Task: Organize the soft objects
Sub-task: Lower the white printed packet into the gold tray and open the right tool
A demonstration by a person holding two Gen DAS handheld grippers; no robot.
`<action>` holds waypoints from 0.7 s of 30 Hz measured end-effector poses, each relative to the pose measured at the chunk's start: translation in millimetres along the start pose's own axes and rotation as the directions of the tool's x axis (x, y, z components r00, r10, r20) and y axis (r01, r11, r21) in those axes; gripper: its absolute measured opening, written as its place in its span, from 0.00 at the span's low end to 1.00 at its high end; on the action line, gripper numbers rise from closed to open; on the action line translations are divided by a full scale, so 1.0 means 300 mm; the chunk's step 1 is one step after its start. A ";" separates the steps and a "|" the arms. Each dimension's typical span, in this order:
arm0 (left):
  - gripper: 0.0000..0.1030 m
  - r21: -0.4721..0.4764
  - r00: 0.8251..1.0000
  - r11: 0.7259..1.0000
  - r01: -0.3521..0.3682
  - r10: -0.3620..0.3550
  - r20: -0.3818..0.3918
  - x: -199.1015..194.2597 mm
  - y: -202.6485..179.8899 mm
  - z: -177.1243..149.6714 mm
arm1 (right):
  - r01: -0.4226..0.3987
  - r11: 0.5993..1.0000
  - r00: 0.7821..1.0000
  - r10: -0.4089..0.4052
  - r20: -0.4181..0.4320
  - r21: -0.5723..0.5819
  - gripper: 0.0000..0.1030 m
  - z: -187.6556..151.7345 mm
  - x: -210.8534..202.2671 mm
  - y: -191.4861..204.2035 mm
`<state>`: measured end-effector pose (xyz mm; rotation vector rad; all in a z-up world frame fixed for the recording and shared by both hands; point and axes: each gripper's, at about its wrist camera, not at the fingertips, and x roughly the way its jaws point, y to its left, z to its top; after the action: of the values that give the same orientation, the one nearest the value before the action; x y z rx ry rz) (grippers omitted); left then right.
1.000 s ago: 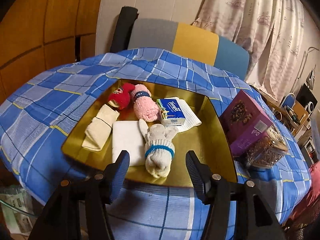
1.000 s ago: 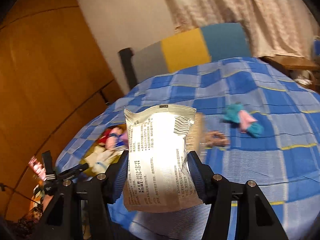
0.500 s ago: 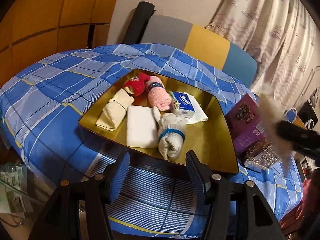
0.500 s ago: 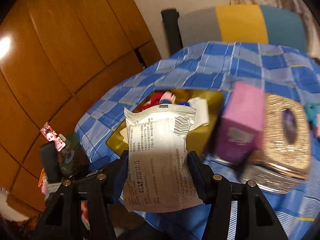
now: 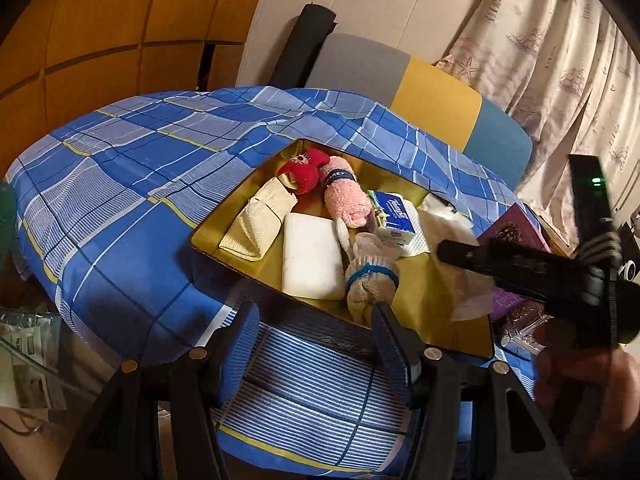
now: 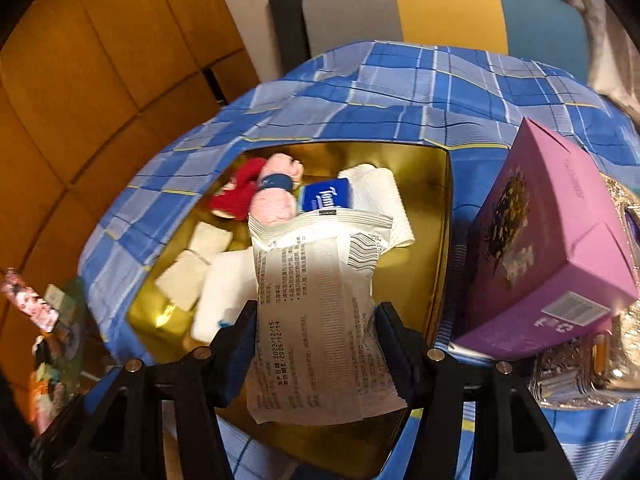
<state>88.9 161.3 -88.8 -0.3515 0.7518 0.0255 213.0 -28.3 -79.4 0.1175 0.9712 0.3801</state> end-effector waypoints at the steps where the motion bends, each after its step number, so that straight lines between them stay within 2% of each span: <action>1: 0.57 0.001 1.000 1.000 0.000 0.000 0.000 -0.001 -0.002 0.000 | 0.013 1.000 1.000 -0.013 -0.001 -0.003 0.59 0.001 0.012 0.001; 3: 0.57 -0.002 1.000 1.000 0.004 -0.004 -0.002 -0.001 -0.001 -0.001 | 0.045 0.999 0.999 -0.045 0.001 -0.018 0.63 -0.007 0.029 0.007; 8: 0.57 -0.009 1.000 1.000 0.008 -0.008 -0.014 0.004 -0.004 -0.006 | 0.060 0.995 0.998 -0.059 0.021 -0.076 0.66 -0.018 0.016 0.029; 16: 0.57 0.007 0.999 1.000 0.022 -0.021 -0.025 0.009 -0.024 -0.018 | -0.005 0.999 0.999 0.007 0.047 -0.045 0.68 -0.058 -0.072 0.022; 21: 0.57 0.033 0.999 0.999 0.036 -0.035 -0.035 0.013 -0.049 -0.029 | -0.049 0.996 0.995 0.055 0.082 -0.076 0.69 -0.088 -0.151 0.043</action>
<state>88.1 144.1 -92.8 -0.3342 0.7790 -0.0265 165.2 -34.8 -55.5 0.0908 0.8711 0.4548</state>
